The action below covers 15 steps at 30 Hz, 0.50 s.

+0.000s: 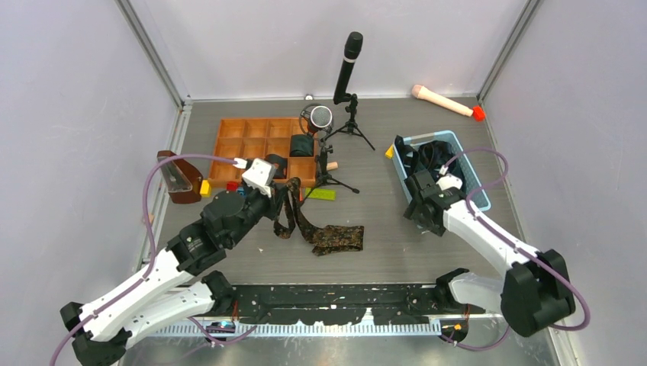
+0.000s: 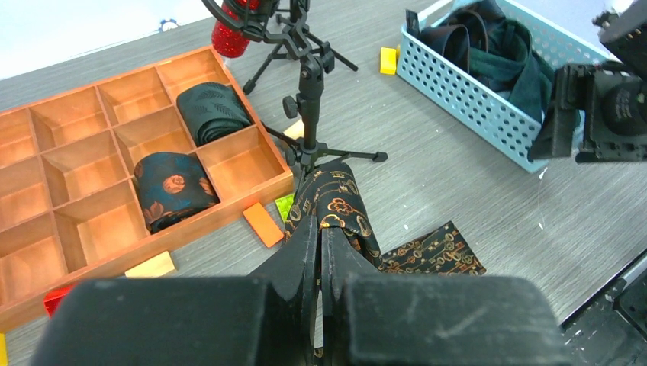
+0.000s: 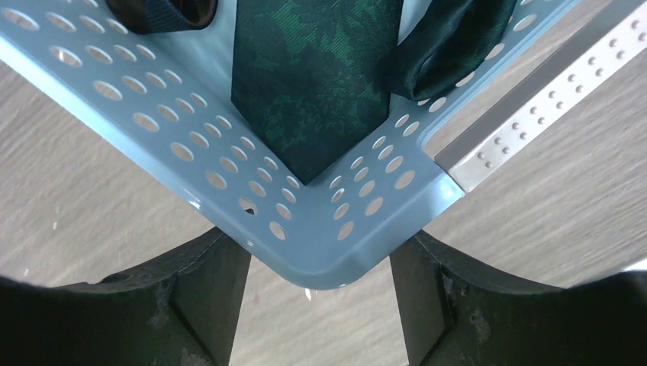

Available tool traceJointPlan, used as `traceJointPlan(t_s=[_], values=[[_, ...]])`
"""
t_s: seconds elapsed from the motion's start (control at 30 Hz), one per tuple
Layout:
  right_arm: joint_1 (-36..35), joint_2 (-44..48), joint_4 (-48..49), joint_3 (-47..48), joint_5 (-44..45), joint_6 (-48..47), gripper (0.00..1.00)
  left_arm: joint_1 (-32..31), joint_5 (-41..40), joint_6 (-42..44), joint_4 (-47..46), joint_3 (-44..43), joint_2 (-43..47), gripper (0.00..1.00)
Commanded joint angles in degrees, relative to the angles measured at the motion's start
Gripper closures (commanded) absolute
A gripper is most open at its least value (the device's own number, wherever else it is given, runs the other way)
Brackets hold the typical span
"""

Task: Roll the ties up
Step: Move the bin to the center of the board.

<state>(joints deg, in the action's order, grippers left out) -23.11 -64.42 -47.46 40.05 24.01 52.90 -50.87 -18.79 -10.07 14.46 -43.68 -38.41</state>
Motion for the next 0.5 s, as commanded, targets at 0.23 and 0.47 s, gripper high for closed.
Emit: traceJointPlan(t_s=[0.23, 0.47], values=[[7.2, -17.7, 17.5, 10.7, 14.5, -14.8, 0.30, 0.2, 2.5, -0.2, -0.4, -2.5, -2.4, 1.00], [10.0, -24.0, 20.9, 17.5, 20.8, -21.6, 0.29, 0.2, 2.5, -0.3, 2.1, -3.9, -2.5, 1.00]])
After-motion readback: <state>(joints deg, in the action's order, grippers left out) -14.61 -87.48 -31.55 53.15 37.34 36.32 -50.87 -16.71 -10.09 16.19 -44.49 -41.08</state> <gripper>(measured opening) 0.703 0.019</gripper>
